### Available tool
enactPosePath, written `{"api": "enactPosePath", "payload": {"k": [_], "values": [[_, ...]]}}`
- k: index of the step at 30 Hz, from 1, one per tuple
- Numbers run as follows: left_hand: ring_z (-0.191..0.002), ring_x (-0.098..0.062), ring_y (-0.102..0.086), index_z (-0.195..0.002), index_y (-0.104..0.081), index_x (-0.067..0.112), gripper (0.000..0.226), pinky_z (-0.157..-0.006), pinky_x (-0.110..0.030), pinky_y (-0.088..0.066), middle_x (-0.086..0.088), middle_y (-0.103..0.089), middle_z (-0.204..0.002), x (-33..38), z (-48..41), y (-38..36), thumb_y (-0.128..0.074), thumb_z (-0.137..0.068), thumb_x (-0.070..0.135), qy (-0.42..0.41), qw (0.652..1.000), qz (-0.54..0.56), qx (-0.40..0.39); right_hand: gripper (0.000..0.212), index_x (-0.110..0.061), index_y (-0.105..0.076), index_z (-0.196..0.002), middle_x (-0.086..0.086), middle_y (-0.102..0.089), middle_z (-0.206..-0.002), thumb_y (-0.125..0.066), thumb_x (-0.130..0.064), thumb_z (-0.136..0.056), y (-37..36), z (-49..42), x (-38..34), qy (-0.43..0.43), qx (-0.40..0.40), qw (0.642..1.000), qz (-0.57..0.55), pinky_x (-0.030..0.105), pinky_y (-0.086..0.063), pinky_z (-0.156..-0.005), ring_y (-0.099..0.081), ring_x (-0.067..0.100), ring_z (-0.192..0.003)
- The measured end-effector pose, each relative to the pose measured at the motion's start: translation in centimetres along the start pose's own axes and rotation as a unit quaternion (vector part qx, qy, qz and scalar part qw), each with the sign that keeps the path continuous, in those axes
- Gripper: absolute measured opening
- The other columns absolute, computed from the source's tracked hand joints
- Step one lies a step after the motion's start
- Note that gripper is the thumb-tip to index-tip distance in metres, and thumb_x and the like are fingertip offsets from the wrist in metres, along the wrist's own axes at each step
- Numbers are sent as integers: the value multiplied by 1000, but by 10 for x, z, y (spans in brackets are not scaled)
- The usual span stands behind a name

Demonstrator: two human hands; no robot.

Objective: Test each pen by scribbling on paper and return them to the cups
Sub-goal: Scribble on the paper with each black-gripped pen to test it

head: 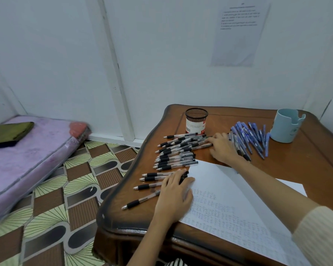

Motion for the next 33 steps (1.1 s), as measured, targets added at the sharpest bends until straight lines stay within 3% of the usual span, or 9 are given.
{"api": "enactPosePath", "payload": {"k": [4,12,15,17,20,23,28,30,33], "values": [[-142,-10,-10,-135,-42,31,38,-108,-24,9,7,-20,-154,0,0,1,-37,-97,30,-4,1000,4,2,55,-19,-30,-145,8,-32,-147,-43,-8,-93,-21,-5,-19,15,-89,995,33,46,-34,-106,-24,29,-135],[-142,-11,-11,-135,-42,31,38,-108,-25,8,6,-20,-154,0,0,0,-38,-97,30,-1,1000,8,3,24,-23,-63,-111,2,-62,-117,-52,-12,-93,-14,-11,-15,18,10,999,34,40,-32,-98,-45,23,-115],[-142,-12,-11,-135,-43,30,38,-107,-24,9,5,-21,-154,-1,0,-1,-38,-97,29,-4,1000,8,8,16,-23,-70,-101,1,-68,-105,-64,-17,-88,-8,-5,-8,19,47,997,-61,38,-38,-92,-51,21,-105],[-142,-12,-12,-135,-43,29,38,-106,-22,8,4,-22,-153,-2,1,-1,-38,-97,28,-9,1000,7,11,16,-19,-69,-98,2,-69,-94,-70,-14,-82,3,4,-1,3,67,973,-219,36,-49,-85,-60,20,-90],[-142,-12,-12,-136,-43,29,39,-111,-23,4,4,-22,-153,-4,0,-2,-38,-97,29,-9,1000,1,9,17,-7,-68,-99,2,-66,-90,-70,-9,-82,26,22,8,-35,92,905,-414,10,-49,-67,-59,8,-76],[-142,-12,-13,-136,-42,30,39,-114,-28,0,5,-23,-153,-5,0,-4,-38,-97,29,-9,1000,-3,2,10,-13,-66,-97,4,-66,-96,-61,-16,-90,40,44,16,-90,113,829,-541,20,-53,-73,-62,17,-88],[-141,-12,-15,-135,-43,31,39,-115,-30,-3,5,-24,-152,-6,-1,-5,-38,-97,29,-6,1000,-3,-4,23,-16,-49,-115,1,-68,-85,-48,-5,-95,60,94,14,-96,90,774,-619,29,-60,-63,-69,9,-69],[-141,-13,-17,-135,-44,30,39,-116,-31,-5,4,-26,-152,-5,-1,-5,-38,-97,29,-7,1000,0,-3,36,-23,-43,-123,4,-70,-82,-51,-4,-94,63,113,12,-86,79,774,-622,31,-59,-57,-70,13,-66],[-140,-15,-21,-134,-48,26,38,-115,-31,-9,2,-29,-151,-4,-1,-5,-41,-97,27,-6,1000,6,2,31,-16,-44,-121,9,-67,-79,-51,-2,-94,61,133,6,-93,92,783,-609,32,-58,-55,-69,14,-61]]}}
Point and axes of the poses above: each hand's wrist, its own z-axis away from the middle knuckle, its own y-axis out of the back of the hand, x = y × z, the point moved 3 cm from there along -z, towards the middle knuckle
